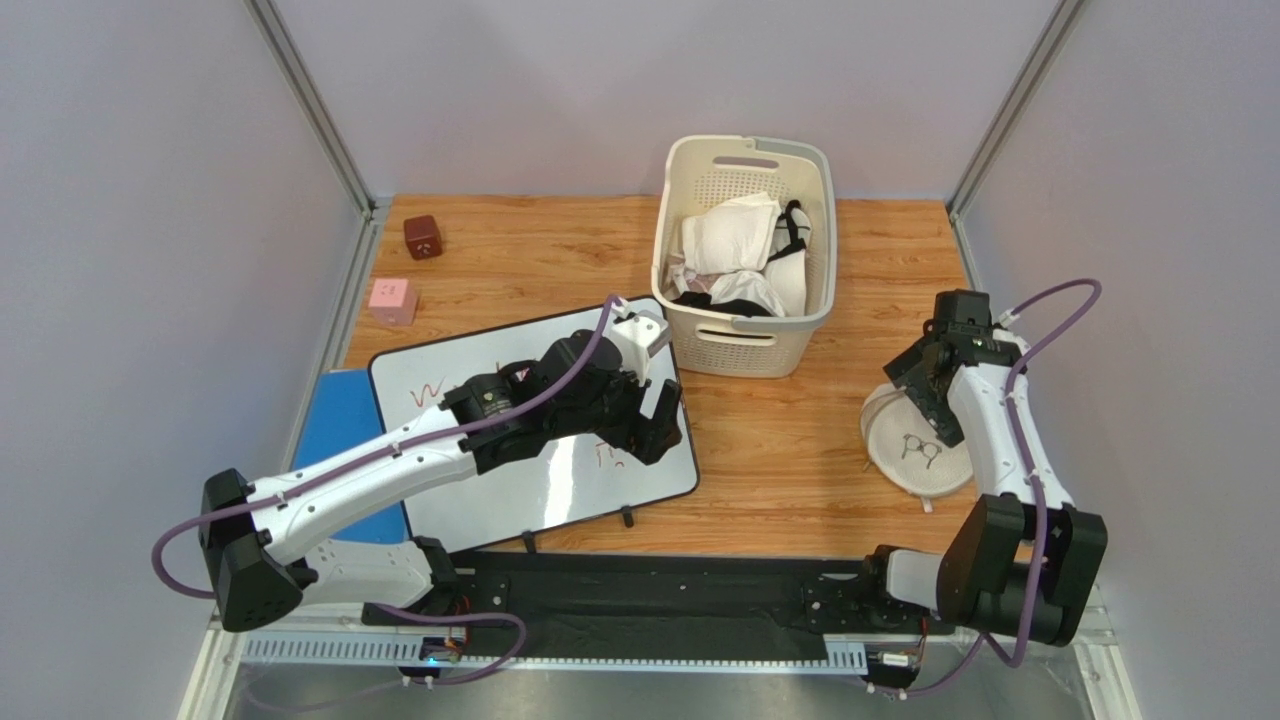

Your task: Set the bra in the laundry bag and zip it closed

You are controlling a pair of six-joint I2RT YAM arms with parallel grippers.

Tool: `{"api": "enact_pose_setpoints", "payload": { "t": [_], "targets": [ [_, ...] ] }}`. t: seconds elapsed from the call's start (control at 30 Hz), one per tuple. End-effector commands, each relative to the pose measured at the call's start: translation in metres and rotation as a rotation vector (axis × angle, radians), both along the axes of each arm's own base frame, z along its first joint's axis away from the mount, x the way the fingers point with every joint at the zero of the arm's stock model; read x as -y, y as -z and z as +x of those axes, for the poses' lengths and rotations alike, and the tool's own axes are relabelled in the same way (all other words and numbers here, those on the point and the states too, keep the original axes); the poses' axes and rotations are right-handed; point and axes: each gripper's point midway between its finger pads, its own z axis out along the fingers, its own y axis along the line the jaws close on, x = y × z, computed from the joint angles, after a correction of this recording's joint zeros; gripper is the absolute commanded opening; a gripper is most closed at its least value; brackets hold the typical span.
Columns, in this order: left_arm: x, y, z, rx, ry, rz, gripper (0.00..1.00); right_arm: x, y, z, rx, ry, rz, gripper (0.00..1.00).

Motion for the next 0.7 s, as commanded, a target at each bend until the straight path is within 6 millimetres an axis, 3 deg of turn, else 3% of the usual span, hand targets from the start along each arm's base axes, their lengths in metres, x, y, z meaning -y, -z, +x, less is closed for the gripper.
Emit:
{"api": "enact_pose_setpoints", "payload": {
  "t": [0.0, 0.33, 0.53, 0.67],
  "targets": [
    [-0.004, -0.012, 0.000, 0.045, 0.036, -0.045, 0.94, -0.018, 0.014, 0.021, 0.024, -0.092, 0.027, 0.96],
    [-0.013, -0.013, -0.005, 0.047, 0.038, -0.070, 0.93, 0.005, 0.036, 0.026, -0.036, 0.089, -0.057, 0.81],
    [-0.016, -0.012, -0.007, 0.037, 0.041, -0.066, 0.93, 0.011, 0.048, 0.031, -0.045, 0.118, -0.080, 0.77],
    [-0.015, -0.012, -0.009, 0.027, 0.044, -0.071, 0.93, 0.010, 0.049, 0.031, -0.049, 0.112, -0.079, 0.55]
  ]
}}
